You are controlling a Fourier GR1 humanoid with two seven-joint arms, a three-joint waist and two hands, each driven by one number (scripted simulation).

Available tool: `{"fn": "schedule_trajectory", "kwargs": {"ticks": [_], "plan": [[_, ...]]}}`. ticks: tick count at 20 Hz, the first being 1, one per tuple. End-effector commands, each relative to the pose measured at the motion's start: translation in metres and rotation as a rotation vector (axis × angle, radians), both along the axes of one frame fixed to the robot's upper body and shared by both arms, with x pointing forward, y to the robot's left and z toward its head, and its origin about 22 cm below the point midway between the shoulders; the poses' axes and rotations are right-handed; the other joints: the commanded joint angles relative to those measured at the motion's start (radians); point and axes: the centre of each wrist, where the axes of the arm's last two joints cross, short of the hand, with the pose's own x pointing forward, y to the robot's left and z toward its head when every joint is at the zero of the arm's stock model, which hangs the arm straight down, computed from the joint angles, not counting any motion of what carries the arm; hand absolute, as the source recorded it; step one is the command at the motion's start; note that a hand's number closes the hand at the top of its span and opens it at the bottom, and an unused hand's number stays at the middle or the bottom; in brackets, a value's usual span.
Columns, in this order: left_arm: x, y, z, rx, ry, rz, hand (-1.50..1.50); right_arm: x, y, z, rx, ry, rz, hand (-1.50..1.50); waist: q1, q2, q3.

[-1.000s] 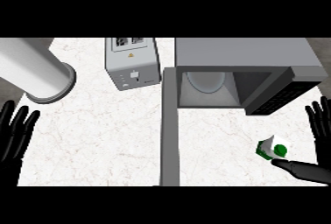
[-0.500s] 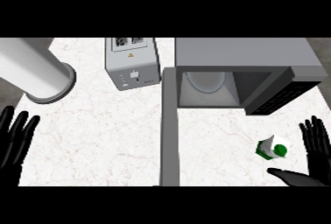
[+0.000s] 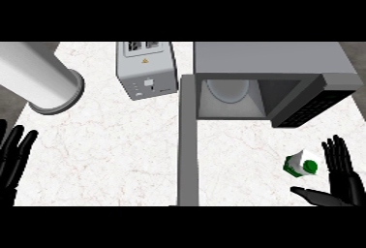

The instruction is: Pick up the milk, place it into the microwave and close the microwave

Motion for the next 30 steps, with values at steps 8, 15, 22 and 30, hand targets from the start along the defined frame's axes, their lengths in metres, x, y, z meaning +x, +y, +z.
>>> {"fn": "schedule_trajectory", "kwargs": {"ticks": [8,15,22,30], "plan": [[-0.005,-0.013,-0.009,0.011,-0.014,0.008,-1.50,-0.001,-0.001,-0.049,0.003,0.007,-0.011,-1.50,0.007,0.002,0.001],[-0.006,-0.005,-0.003,-0.001,-0.002,-0.003,-1.50,-0.009,-0.020,-0.050,0.026,0.014,0.066,1.50,0.010,0.006,0.003],[-0.018,-0.008,-0.008,0.011,0.010,0.001,-1.50,0.000,0.003,-0.053,-0.025,-0.095,0.139,1.50,0.008,0.000,0.002],[-0.026,0.000,-0.004,0.003,0.018,0.023,-1.50,0.012,0.042,-0.051,0.066,-0.178,0.288,1.50,-0.007,-0.007,-0.001]]}}
